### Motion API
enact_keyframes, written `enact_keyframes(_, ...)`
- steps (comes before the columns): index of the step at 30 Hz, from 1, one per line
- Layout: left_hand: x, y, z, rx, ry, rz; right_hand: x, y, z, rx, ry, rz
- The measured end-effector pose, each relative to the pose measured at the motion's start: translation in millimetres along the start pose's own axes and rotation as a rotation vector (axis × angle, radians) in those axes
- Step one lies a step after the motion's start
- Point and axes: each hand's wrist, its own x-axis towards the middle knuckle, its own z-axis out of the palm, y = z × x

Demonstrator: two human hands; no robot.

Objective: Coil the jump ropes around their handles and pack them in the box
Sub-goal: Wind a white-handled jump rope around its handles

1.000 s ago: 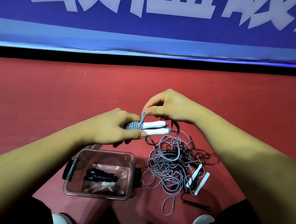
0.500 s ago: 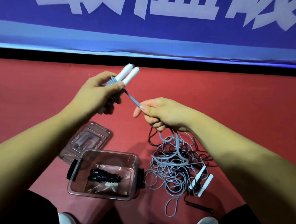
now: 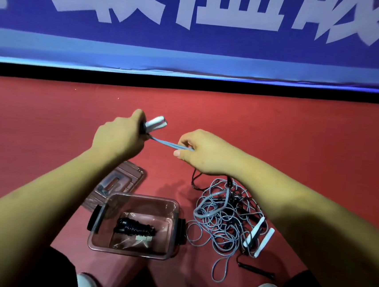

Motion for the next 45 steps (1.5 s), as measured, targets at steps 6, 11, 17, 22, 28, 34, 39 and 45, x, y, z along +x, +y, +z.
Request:
enact_keyframes(6,-30.5,34.3,-2.2,-0.039,-0.458,0.379,-2.6,13.0,-17.6,-0.033,0.301,-0.110)
enact_keyframes(11,-51.9,53.5,-17.9,-0.269,-0.444,0.487,5.0,36.6,-28.1,0.093,0.324,-0.070)
enact_keyframes(17,-56.1,50.0,-33.9,-0.754,-0.489,0.452,9.2,51.0,-21.6,0.284,0.304,-0.124)
enact_keyframes(22,-55.9,53.0,-40.5,-1.208,-0.414,0.247,8.3,45.8,-9.0,0.390,0.181,-0.123)
enact_keyframes(28,-39.4,33.3,-50.9,-1.194,-0.319,0.140,13.9,34.4,3.1,0.487,0.004,-0.007)
enact_keyframes(34,-26.3,18.2,-53.6,-1.176,-0.129,0.020,13.3,25.9,5.2,0.481,-0.111,-0.131)
enact_keyframes(39,-5.1,-0.9,-47.3,-1.101,0.011,-0.091,13.1,12.3,11.4,0.517,-0.115,-0.094)
enact_keyframes(45,14.0,-20.4,-32.3,-0.976,0.109,-0.119,10.3,6.4,21.0,0.509,-0.208,-0.003)
